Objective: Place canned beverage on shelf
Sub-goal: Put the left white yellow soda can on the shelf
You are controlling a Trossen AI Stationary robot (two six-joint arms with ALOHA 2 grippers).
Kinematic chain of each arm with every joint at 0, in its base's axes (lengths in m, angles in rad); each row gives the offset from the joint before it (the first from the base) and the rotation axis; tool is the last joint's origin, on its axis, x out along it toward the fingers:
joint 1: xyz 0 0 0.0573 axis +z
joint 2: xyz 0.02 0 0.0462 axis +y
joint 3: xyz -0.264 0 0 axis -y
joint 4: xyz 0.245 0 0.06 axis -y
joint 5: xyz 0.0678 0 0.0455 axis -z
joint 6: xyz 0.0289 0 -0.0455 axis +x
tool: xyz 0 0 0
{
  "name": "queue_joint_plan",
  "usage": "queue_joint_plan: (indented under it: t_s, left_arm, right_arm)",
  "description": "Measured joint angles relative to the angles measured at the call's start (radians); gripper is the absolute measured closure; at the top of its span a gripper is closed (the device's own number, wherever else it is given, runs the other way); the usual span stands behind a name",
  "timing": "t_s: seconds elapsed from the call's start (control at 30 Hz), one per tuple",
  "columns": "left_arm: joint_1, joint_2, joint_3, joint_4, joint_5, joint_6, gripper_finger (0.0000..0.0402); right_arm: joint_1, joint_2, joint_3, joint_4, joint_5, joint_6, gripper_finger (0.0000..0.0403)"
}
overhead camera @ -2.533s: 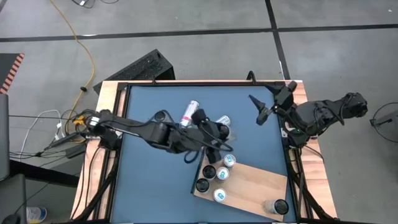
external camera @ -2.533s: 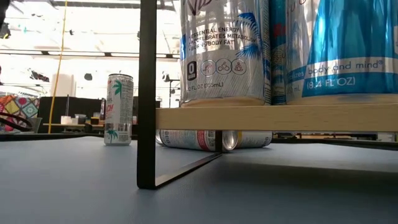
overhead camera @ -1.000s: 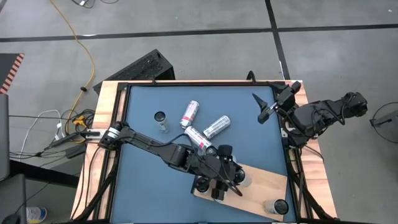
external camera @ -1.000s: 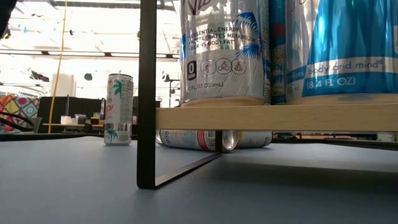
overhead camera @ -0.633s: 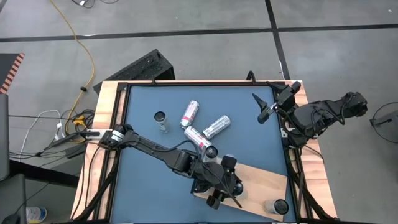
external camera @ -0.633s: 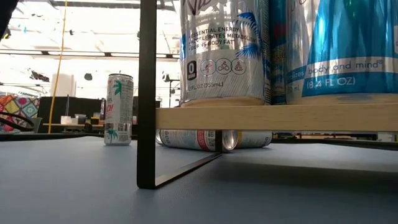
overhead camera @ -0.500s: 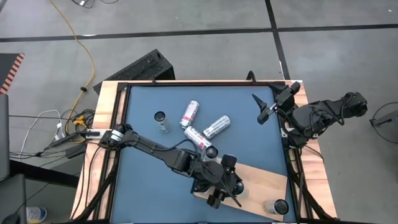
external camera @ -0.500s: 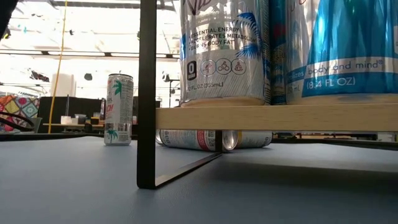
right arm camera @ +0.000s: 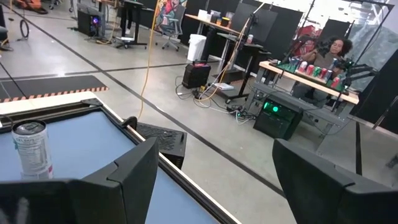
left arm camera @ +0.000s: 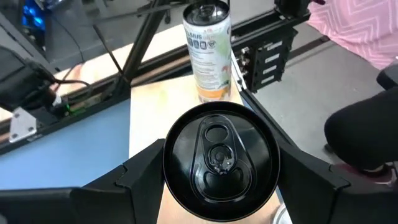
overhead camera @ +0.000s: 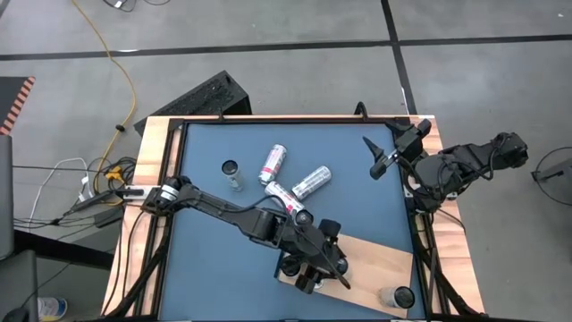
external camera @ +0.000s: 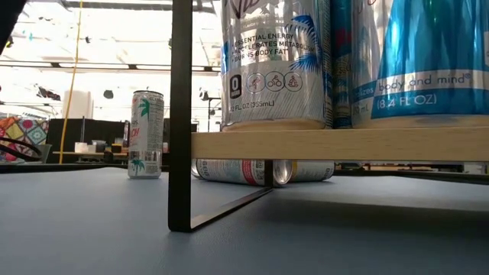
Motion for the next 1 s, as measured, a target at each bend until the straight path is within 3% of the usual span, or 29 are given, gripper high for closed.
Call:
queue_joint_plan:
  t_s: [0.5, 1.0]
  left_arm:
    - [0.007, -0.001, 0.000, -0.016, -0.020, 0.023, 0.0155]
    - [0.015, 0.047, -0.002, -0.017, 0.033, -0.032, 0.0153]
  right_arm:
    - [0.000, 0.000, 0.000, 0.000, 0.000, 0.000, 0.0097]
    - [0.001, 0.000, -0.001, -0.023, -0.006, 0.015, 0.0097]
